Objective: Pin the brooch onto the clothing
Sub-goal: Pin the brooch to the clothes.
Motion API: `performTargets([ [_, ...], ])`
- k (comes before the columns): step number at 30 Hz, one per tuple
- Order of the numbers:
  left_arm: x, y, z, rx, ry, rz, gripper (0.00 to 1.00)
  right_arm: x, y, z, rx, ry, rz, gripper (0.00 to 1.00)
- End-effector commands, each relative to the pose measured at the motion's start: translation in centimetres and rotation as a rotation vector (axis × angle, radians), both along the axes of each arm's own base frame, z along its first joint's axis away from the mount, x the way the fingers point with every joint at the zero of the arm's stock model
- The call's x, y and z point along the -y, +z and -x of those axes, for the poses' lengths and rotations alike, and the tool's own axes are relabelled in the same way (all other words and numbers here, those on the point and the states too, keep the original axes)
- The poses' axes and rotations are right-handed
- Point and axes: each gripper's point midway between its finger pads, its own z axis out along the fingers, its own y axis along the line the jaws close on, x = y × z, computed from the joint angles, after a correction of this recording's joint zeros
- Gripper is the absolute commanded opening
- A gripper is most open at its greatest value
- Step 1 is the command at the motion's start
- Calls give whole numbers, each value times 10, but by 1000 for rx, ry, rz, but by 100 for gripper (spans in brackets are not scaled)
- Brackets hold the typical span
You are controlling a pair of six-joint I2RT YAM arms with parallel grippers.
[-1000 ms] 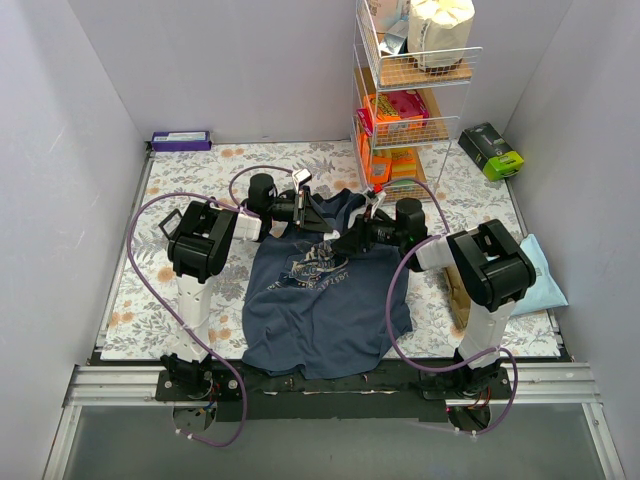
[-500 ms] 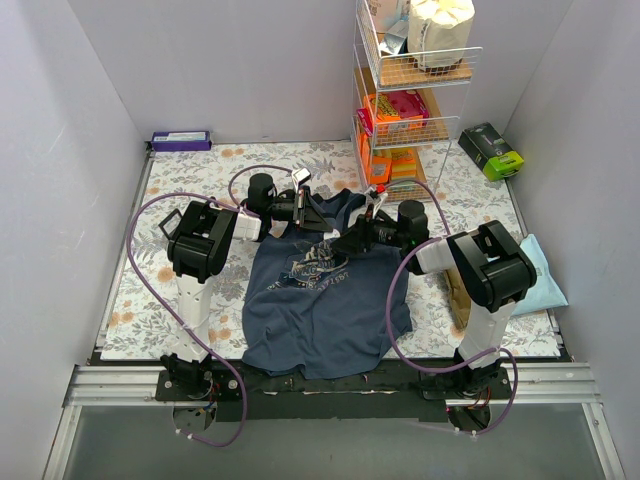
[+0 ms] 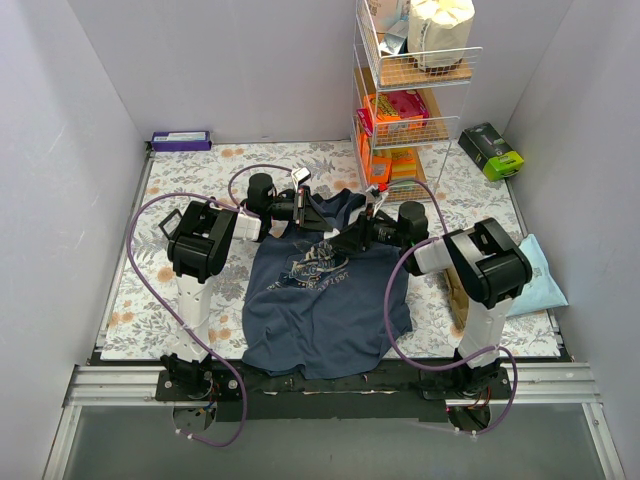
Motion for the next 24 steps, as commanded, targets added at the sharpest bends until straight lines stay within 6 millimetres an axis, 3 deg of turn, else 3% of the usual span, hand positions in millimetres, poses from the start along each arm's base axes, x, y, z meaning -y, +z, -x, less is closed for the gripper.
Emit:
performTargets([
  [1, -1, 17, 6, 82, -5, 27, 0, -2, 18, -1, 49, 17, -63, 63],
  [7, -2, 29, 8, 154, 53, 49, 0, 10, 32, -3, 37, 12, -133, 60],
  [15, -8, 43, 6, 208, 189, 73, 0, 17, 8, -1, -16, -5, -64, 60],
  [24, -9, 39, 10, 189, 198, 75, 0, 13, 8, 0, -22, 24, -79, 55],
])
